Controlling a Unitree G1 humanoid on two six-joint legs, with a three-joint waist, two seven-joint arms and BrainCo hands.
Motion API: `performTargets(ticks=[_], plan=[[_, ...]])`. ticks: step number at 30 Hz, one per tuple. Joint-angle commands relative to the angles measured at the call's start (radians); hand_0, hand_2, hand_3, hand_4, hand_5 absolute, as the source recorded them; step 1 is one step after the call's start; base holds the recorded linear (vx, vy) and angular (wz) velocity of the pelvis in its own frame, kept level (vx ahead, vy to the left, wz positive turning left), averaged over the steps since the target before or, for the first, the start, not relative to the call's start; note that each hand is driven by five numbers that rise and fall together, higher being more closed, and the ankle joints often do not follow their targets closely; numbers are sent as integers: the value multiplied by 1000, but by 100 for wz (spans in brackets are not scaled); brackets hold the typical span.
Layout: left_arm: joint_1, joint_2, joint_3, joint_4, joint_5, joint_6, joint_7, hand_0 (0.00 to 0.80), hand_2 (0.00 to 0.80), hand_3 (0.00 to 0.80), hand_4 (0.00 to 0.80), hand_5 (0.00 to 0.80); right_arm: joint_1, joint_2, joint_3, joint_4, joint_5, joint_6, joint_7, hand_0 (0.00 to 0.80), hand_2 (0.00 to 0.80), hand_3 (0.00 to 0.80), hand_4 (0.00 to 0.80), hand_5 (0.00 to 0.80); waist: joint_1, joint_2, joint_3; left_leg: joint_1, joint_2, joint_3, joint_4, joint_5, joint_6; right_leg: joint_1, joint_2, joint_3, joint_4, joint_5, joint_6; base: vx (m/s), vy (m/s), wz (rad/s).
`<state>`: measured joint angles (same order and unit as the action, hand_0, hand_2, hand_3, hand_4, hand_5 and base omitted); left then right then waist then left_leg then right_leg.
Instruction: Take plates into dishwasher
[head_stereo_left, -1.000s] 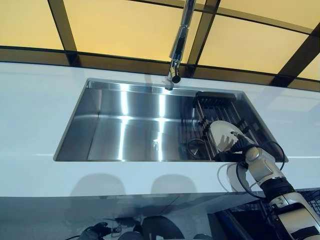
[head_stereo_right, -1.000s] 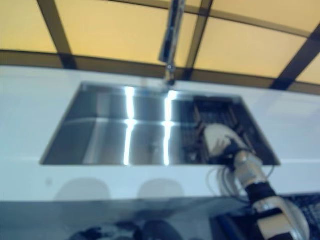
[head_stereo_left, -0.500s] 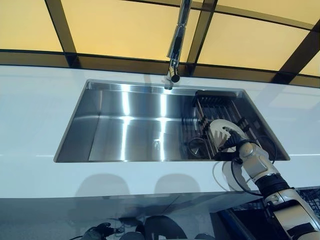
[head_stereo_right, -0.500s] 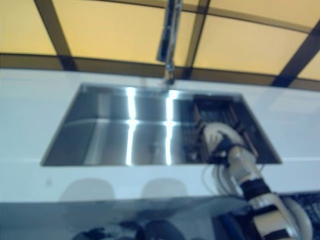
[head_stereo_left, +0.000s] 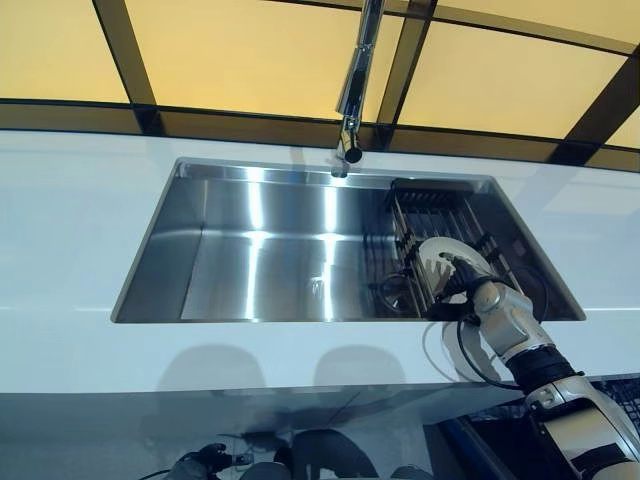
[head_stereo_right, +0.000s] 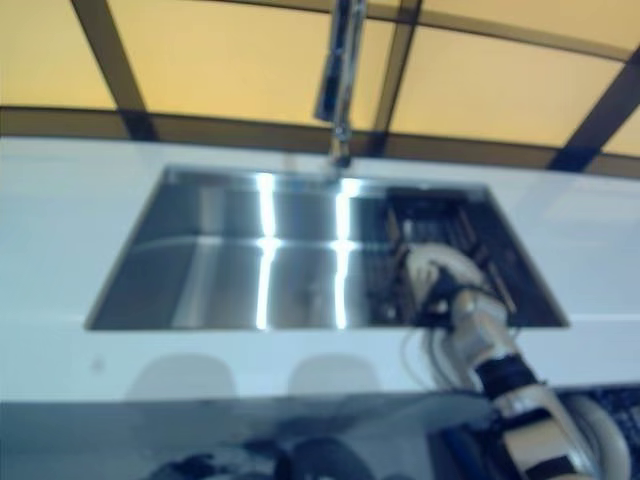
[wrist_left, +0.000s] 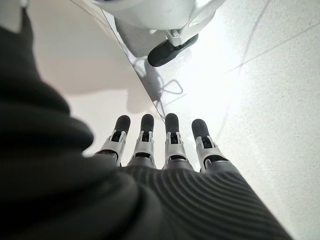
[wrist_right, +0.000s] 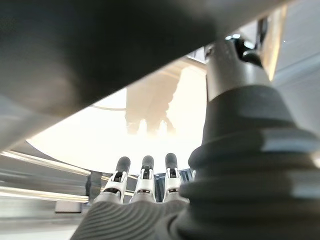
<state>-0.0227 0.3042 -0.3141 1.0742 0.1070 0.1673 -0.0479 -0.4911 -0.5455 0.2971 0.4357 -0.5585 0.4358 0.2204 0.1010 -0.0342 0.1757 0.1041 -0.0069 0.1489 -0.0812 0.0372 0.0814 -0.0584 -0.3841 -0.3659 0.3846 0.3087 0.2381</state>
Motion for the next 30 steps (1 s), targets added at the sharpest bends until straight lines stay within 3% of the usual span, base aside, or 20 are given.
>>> performTargets(ticks=[1,7,16,17,18,20,30], plan=[[-43,-11,-6,-27,52,-3,1,0,0,0,0,0,-95,12,48,0,-73,-18,19,0,0,0,0,0,26,-1,18,-9,4,29,-6,-51,-17,-61,-11,48,111,-98,-25,-18,4,6],[-52,-13,-5,-31,52,-4,1,0,0,0,0,0,-89,24,94,36,-151,-11,98,0,0,0,0,0,32,0,28,-16,5,25,-6,-47,-20,-59,-11,46,107,-100,-24,-10,8,5],[-71,-20,-18,-36,41,7,0,0,0,0,0,0,-83,41,103,79,-190,23,-8,0,0,0,0,0,38,-1,32,-25,2,24,-6,-45,-20,-45,-14,43,86,-96,-22,0,1,0],[-73,-21,-22,-34,38,5,1,0,0,0,0,0,-85,42,100,87,-184,38,-29,166,166,166,166,166,39,0,33,-26,1,24,-6,-45,-19,-44,-16,41,85,-95,-23,0,0,0],[-74,-22,-26,-32,34,3,3,0,0,0,0,0,-87,44,97,97,-183,48,-45,571,571,571,571,571,40,1,33,-27,1,25,-6,-45,-19,-44,-16,40,84,-96,-23,0,0,0],[-74,-27,-30,-30,31,2,8,0,0,0,0,0,-87,46,89,103,-183,62,-64,800,800,800,800,800,40,3,35,-29,-1,24,-6,-45,-18,-45,-17,40,84,-95,-23,0,0,0],[-72,-29,-41,-28,19,-13,8,0,0,0,0,0,-103,23,59,112,-174,82,-173,800,800,800,800,800,43,12,39,-28,-4,11,-6,-50,-13,-59,-21,42,101,-94,-24,0,1,0]])
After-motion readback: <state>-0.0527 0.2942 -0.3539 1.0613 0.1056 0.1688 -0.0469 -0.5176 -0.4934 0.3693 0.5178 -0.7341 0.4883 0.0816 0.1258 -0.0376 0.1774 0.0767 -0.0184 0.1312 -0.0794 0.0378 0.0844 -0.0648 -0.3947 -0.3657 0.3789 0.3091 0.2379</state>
